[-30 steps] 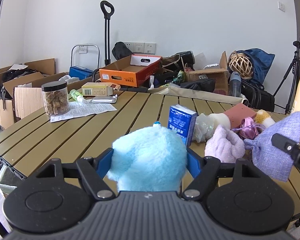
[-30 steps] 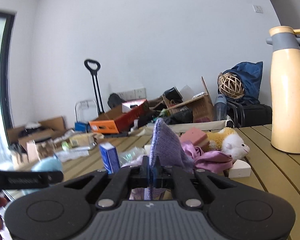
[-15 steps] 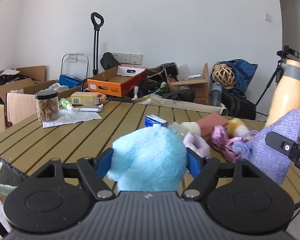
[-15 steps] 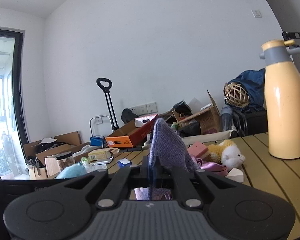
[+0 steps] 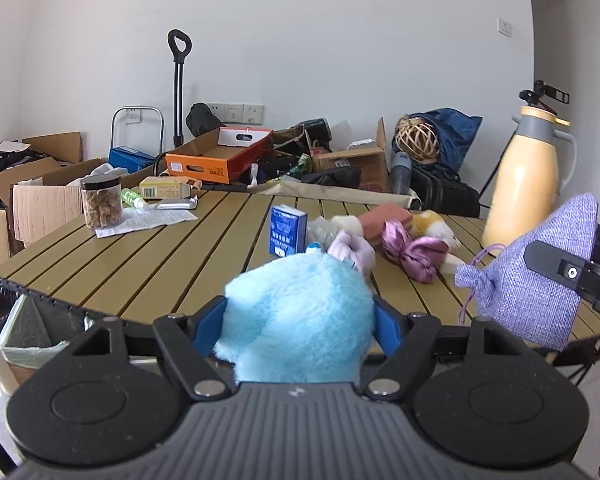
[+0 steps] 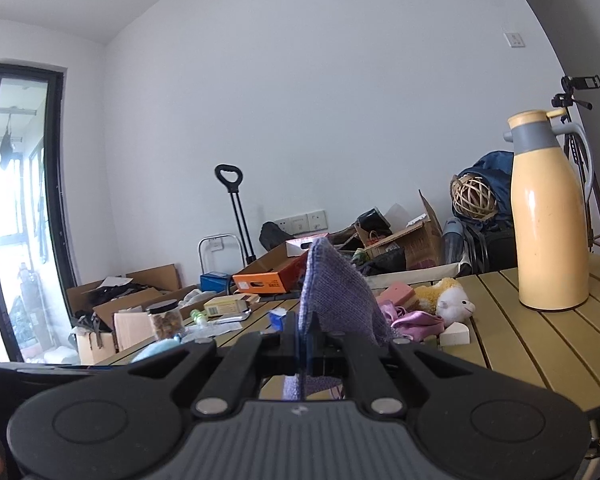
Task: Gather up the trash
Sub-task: 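Carry the blue ball with the left tool over the black bin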
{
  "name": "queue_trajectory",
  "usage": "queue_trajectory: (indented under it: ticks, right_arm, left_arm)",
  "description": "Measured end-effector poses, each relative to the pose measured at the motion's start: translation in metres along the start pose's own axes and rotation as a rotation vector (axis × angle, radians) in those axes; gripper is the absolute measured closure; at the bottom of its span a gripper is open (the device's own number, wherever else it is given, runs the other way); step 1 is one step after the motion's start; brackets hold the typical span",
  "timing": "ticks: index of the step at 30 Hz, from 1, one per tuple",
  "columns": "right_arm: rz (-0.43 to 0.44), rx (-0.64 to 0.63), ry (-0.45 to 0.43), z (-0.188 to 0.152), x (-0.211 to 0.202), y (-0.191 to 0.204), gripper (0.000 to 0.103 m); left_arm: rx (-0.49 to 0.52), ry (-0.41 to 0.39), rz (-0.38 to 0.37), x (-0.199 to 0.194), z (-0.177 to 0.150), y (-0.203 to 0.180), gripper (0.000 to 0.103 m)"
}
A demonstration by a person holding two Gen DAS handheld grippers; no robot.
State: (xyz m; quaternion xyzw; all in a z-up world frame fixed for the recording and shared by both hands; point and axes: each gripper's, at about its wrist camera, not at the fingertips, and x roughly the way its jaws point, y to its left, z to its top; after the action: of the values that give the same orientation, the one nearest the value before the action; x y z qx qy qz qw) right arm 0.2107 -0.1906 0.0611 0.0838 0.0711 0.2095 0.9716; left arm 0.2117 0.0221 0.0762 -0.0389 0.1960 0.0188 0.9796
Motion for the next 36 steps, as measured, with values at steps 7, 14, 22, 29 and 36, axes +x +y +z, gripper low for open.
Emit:
queue_trajectory:
  ticks: [7,14,22,29,36]
  right_arm:
    - [0.013,-0.009,0.053,-0.013,-0.036,0.013,0.100]
    - [0.013,0.013,0.125,-0.036,-0.062,0.015,0.100]
    - [0.003,0.023,0.224,-0.064,-0.072,0.012,0.100]
    - [-0.018,0.045,0.307,-0.092,-0.076,0.002,0.100]
    - [-0.068,0.092,0.368,-0.117,-0.077,-0.015,0.100]
  left_arm:
    - [0.038,0.026,-0.006,-0.033,-0.020,0.002,0.027]
    - [0.081,0.073,0.008,-0.049,-0.045,0.002,0.027]
    - [0.105,0.170,0.025,-0.050,-0.077,0.009,0.027]
    - [0.118,0.294,0.051,-0.037,-0.108,0.020,0.027]
    - [0.120,0.437,0.062,-0.018,-0.139,0.026,0.027]
